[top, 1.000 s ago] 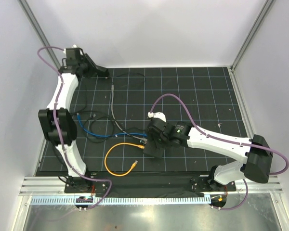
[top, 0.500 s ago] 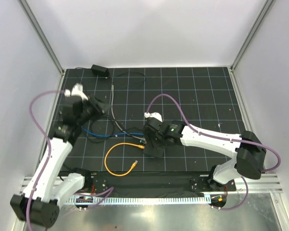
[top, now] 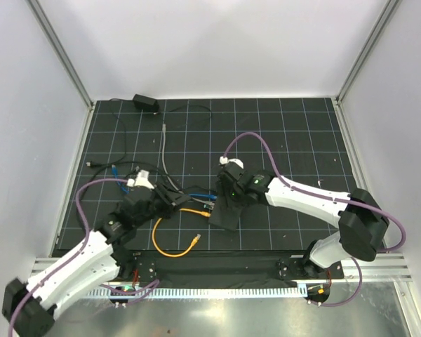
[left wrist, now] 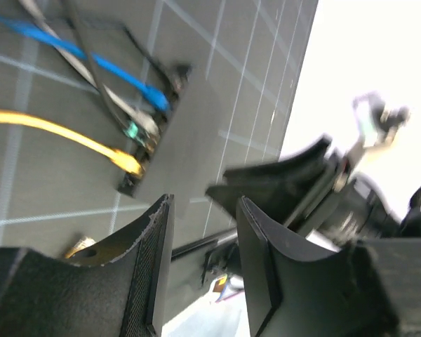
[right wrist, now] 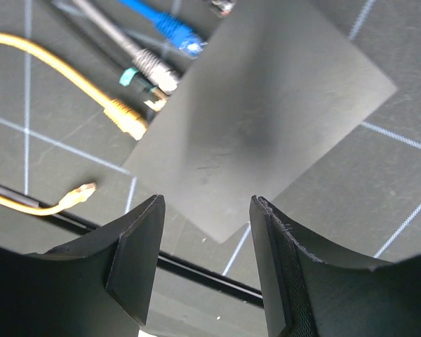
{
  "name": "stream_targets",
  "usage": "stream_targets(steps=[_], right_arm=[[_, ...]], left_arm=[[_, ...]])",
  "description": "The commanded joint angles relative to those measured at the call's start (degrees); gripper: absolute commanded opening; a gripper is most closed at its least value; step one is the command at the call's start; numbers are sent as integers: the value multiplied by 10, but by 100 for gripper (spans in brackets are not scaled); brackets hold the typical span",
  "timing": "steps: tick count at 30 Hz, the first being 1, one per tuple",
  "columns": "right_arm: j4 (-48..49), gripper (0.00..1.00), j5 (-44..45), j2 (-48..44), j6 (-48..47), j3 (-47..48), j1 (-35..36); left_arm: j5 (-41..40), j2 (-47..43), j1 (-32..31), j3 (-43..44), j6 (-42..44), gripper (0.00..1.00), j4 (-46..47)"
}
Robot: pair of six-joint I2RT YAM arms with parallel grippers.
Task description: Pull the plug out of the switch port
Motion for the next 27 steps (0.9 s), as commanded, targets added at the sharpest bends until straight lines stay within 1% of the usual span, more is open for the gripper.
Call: stream_targets(steps=[1,2,4,5,6,7,9,13,17,20,24,27], right_arm=[[28,59,-35,-15,-17,-8,-19],[29,59,-35,-14,-18,-8,-23],[26,59,-31,-12,-22,-5,-26],[26,59,-29,-12,-24,-5,-28],[26,59,-29,-11,-24,-4,-31],[26,59,-29,-11,-25,-4,-32],[26,59,-31,-9,-29,-4,-34],[26,59,-30,-4,-32,-7,-41],[34,59,-38,5,-33,-9,-48],[39,58,-49,15,-36,-6,-48],[41,59,-52,21,-40,-5,-49],[46,59,-57,29,-45,-6,-52]], left_arm=[[-111,52,-80,-6,-51,44,97],[-129,67,-123,-5,-56,44,115],[-169,109,-153,-4,-76,43,136],[-175,125,-162,-7,-83,41,142],[-179,138,-172,-14,-99,40,183],[-185,161,-176,-18,-104,39,205],[-198,180,-186,-23,-113,36,241],[-232,229,-219,-22,-129,34,271],[-254,260,-241,-22,-141,35,281],[-266,258,-248,-32,-145,38,278],[-291,233,-257,-56,-131,36,269],[-296,241,-270,-68,-127,34,278]])
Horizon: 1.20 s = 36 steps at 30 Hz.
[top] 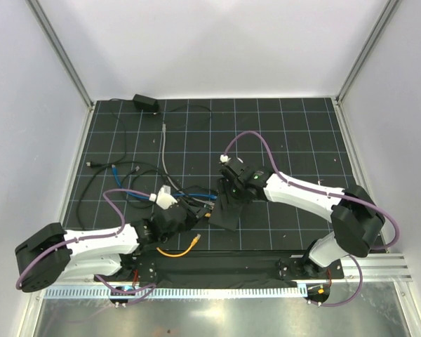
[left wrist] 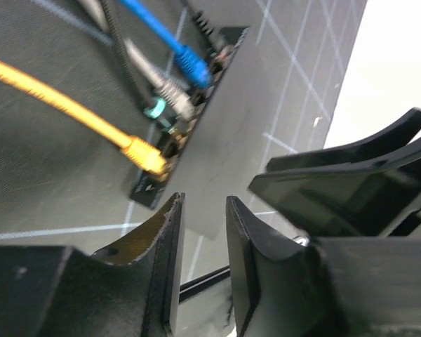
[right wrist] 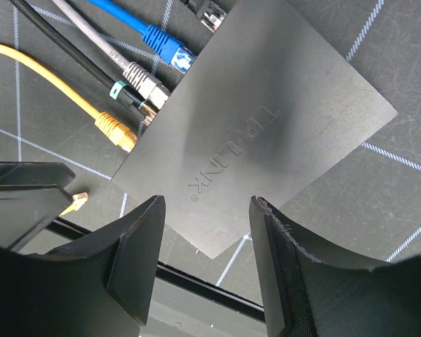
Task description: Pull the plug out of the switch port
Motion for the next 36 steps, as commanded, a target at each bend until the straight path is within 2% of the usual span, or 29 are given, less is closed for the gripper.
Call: stream_targets(steps=[1,4,11,17,23,28,36], right_arm=[[18,59,-11,7,-14,3,-6],[23,59,-15,9,-13,1,-7],[32,59,-34,19,-4,-2,-7],[40,59,-50,30,1,-1,-8],[41,59,-53,37,2,-1,-7],[40,59,-54,40,2,-1,-8],[40,59,-54,45,-2,0,-7]], left_arm=[[-38,2,-14,-14,9,33,33],[-40,20,-24,-31,11,29,78],[-57,33,-35,-41,16,29,95],[-59,74,-35,-54,10,38,156],[-68,100,-35,-67,-4,36,197],[-68,105,-35,-60,-11,36,177],[-64,147,-33,-62,-39,37,207]])
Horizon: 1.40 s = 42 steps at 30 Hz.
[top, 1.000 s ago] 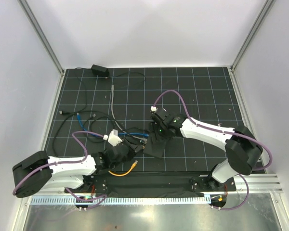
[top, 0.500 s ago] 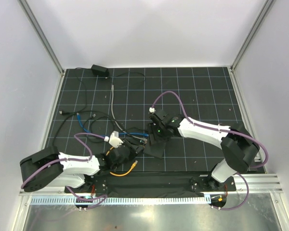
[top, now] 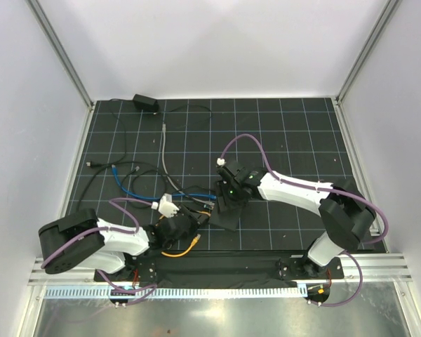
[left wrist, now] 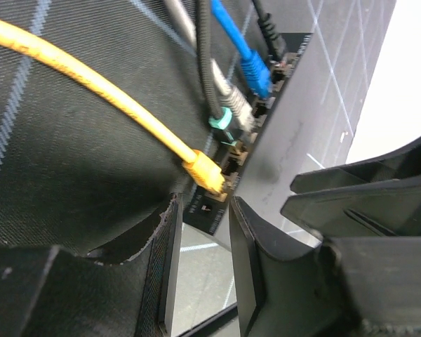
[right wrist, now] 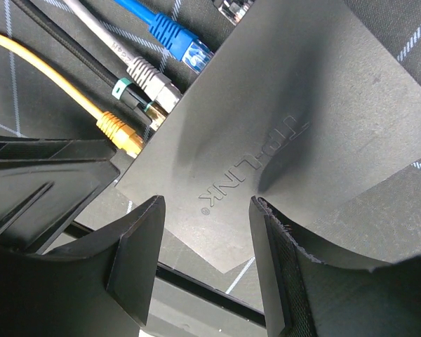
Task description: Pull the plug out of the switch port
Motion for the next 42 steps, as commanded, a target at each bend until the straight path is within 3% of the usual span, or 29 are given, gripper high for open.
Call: stream_targets(steps=[1,14,27,42], right_arm=[[9,59,-4,3,-3,4,-3],[8,59,-4,1,-4,8,-3],[8,59,-6,0,-4,4,-3],[7,59,-7,-1,-6,2,-3]], left_arm=[[-18,21,-1,1,-12,37,36],[-10,94,2,-13,-53,39,118],[-25,76,1,1,-123,38,25],[-4,128,-2,3,-163,32,47]])
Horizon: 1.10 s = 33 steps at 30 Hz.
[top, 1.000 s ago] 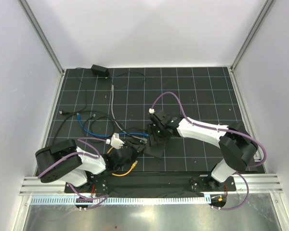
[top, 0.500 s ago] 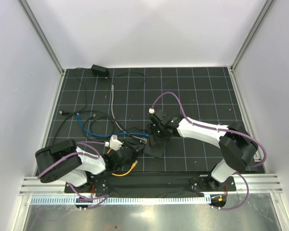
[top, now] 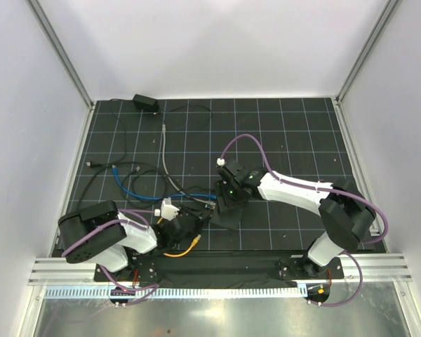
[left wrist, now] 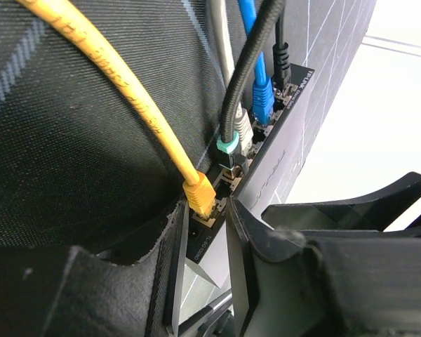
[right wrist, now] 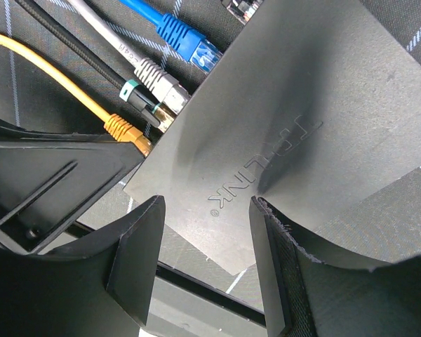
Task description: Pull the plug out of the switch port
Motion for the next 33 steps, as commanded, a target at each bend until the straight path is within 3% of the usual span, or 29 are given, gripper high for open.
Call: stream_targets(steps=[1,16,23,33], right_arm=[[7,59,-4,-4,-6,4,-3],[9,59,-8,1,-4,4,-2],[10,59,-11,2,-4,4,-3],[10,59,-12,2,-6,4,-3]], left_arm=[[2,19,-3,-8,-8,32,-45],[-5,11,-3,-12,-46,34,-95],[2,2,-3,23,-36,30,-175],[-9,6,-3,26,-25,19,-178]])
